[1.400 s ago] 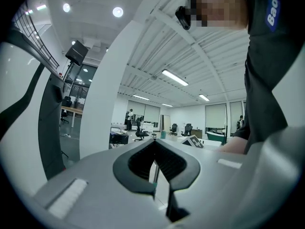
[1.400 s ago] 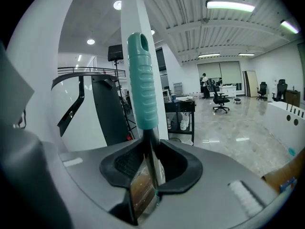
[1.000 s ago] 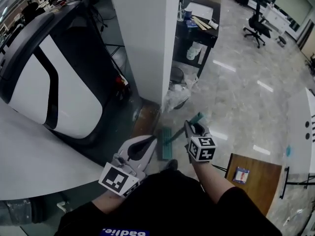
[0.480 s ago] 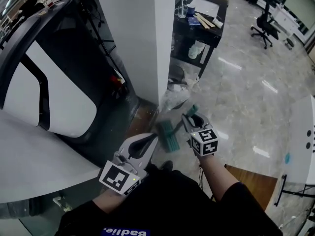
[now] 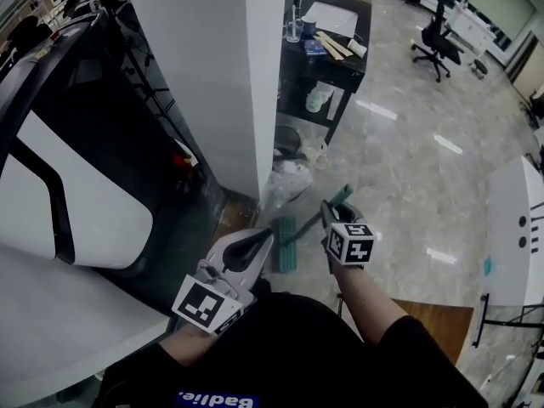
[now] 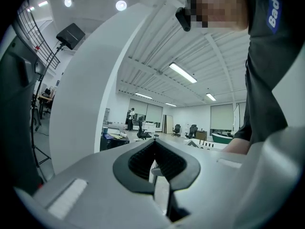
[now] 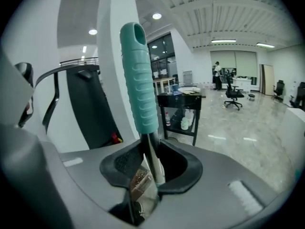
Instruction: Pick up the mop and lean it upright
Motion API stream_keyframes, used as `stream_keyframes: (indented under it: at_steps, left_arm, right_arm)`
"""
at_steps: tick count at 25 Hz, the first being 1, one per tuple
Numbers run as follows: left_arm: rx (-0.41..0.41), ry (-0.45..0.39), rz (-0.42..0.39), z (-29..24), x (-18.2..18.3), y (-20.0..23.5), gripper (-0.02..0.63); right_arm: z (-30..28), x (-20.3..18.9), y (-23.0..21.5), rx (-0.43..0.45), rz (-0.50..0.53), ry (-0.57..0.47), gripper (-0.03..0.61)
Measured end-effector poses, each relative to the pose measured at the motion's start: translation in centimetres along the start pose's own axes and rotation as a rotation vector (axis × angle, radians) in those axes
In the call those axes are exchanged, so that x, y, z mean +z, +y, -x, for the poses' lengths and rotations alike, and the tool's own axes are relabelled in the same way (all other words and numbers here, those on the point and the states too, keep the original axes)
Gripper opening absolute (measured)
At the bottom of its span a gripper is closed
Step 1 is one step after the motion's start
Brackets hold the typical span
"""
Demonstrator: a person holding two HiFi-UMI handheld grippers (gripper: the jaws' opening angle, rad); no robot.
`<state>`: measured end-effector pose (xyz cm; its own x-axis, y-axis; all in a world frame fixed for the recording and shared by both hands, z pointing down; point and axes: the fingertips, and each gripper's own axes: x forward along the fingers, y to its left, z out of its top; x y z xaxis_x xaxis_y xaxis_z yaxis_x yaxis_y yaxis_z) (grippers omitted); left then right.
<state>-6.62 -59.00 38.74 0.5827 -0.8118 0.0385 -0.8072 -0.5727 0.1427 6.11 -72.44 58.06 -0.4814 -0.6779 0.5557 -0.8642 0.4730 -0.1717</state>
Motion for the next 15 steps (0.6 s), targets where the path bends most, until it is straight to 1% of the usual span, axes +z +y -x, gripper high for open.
stream_keyframes:
  at_steps: [3,8,12,15]
  left_arm:
    - [-0.032,-0.015,0.001,-1.2,0.9,2.3,0.020]
    - [-0.084,-0.019,0.021,-2.8,1.4,5.9,0.020]
    - [-0.129,-0.021,0.036,-3.7,1.4,8.2,0.020]
    - [-0.149,-0.014,0.036,-4.0,1.3,9.7,0.020]
  right_arm:
    - [-1.2,0.7,-1.6,-0.078,-0.049,0.024,0.109]
    - [-3.3,1.9,-2.9,-0.165,-0.093,0.051,0.109]
    - [-4.7,2.3,-4.6,-0.248,-0.164,0.059,0.109]
    - [-5.7,2.5,-5.5,-0.286,-0.220,0.054,0.109]
